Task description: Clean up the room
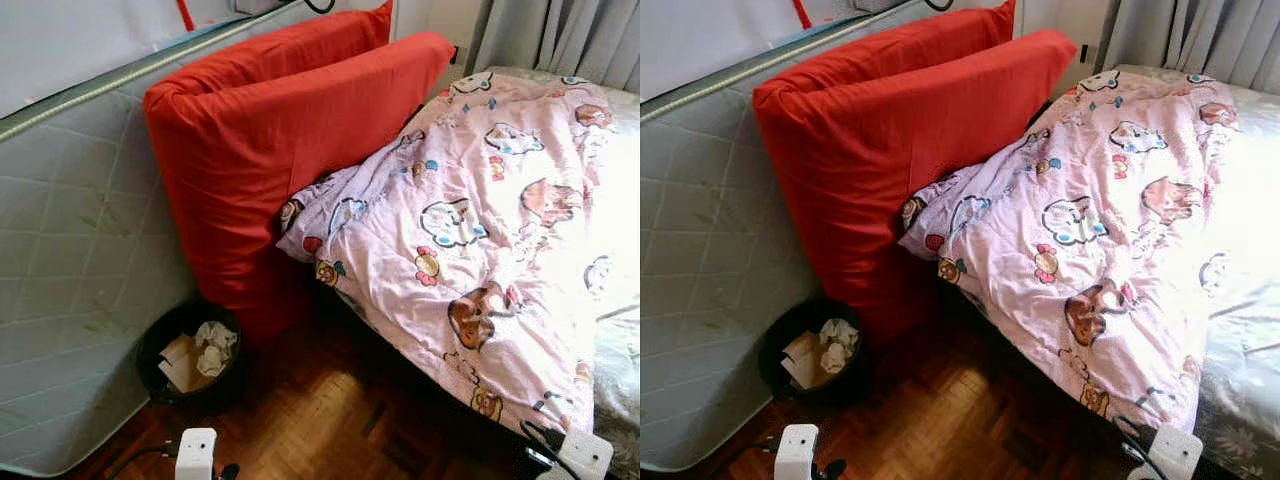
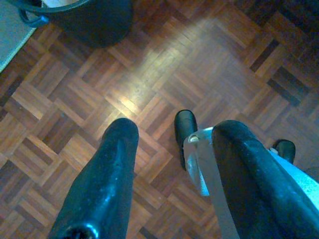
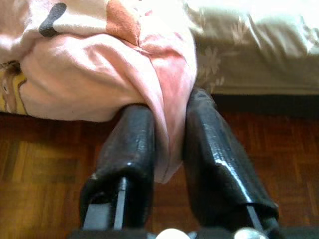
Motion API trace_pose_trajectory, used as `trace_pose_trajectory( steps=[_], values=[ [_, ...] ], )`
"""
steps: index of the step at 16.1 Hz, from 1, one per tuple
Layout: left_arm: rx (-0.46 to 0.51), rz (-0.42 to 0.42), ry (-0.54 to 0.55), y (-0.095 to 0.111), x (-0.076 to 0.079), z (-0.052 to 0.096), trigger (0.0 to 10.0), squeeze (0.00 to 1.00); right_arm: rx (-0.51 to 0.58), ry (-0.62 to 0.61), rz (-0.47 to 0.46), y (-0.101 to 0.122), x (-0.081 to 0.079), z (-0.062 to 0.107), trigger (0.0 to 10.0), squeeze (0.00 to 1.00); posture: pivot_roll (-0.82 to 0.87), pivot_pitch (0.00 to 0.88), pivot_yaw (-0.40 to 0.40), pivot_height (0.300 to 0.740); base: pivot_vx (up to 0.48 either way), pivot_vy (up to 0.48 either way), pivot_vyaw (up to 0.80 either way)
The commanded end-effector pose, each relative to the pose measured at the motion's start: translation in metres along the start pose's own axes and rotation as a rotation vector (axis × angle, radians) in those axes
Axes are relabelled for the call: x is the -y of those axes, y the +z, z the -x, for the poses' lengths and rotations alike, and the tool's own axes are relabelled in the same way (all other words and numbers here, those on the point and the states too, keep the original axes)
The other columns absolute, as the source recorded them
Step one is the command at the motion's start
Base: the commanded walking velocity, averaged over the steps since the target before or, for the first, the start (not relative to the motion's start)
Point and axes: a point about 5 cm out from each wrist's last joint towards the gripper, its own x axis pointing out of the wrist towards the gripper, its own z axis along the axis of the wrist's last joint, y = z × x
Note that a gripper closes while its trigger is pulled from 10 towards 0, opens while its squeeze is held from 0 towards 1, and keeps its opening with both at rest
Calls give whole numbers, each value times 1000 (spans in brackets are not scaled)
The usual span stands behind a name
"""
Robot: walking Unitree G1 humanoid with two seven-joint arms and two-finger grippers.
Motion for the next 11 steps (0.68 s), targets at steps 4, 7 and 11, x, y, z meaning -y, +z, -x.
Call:
trace_pose_trajectory(
  steps=[4,7,11],
  values=[
    [-27,-7,9,-7,0,2,10000,0,-74,-31,14,-15,9,1,10000,1000,52,100,54,740,0,0,0],
    [-26,-3,14,-8,-7,3,10000,0,-92,-33,13,-17,10,0,10000,1000,51,90,55,740,0,0,0],
    [-24,-3,14,-7,-8,3,10000,0,-109,-29,16,-19,12,-1,10000,1000,51,84,54,740,0,0,0]
  ],
)
